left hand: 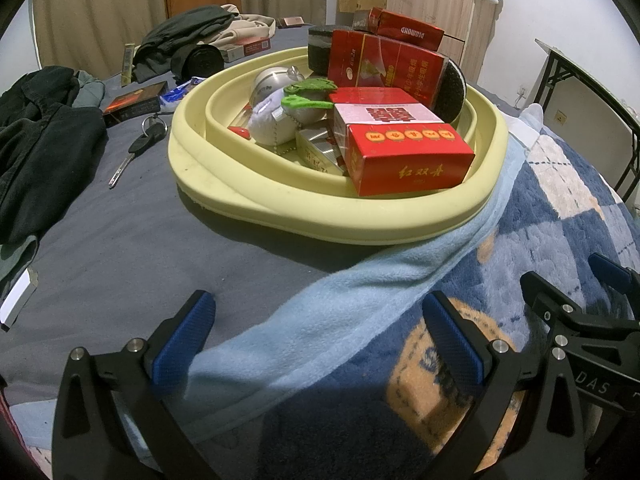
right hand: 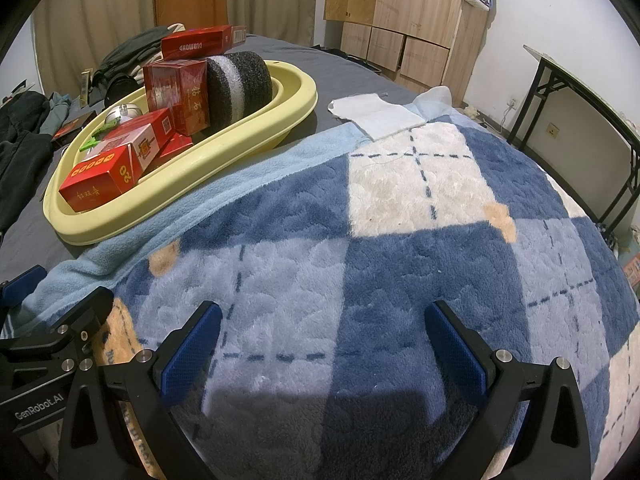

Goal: Organize rigid objects

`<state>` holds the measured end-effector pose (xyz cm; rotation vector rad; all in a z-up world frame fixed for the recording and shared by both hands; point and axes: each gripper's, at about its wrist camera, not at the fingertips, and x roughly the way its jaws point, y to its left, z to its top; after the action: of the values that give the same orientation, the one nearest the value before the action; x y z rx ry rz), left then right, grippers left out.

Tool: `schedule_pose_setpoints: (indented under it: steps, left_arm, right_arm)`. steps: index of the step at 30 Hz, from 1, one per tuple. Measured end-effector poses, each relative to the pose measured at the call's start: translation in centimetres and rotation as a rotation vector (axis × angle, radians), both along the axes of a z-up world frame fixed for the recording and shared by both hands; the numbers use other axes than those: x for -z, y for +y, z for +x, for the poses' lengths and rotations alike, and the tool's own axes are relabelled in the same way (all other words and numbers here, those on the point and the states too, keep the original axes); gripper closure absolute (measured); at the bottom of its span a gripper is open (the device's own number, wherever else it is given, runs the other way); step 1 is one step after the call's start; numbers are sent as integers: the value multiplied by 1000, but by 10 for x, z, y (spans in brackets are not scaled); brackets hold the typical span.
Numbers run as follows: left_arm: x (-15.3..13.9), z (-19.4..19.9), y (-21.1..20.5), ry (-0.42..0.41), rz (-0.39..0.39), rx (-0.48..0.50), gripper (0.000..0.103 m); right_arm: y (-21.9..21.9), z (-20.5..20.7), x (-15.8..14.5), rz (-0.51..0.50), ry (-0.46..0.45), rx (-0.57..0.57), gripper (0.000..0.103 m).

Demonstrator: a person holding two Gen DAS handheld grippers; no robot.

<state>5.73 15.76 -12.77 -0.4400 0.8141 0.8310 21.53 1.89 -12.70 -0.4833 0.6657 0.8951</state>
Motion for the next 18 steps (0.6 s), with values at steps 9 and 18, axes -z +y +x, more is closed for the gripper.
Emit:
schedule_pose_setpoints:
  steps: [9, 18]
  left_arm:
    - [0, 0, 1, 0, 0, 0, 0]
    - [0, 0, 1, 0, 0, 0, 0]
  right_arm:
    - [0, 0, 0, 0, 0, 0, 0]
    - [0, 0, 0, 0, 0, 0, 0]
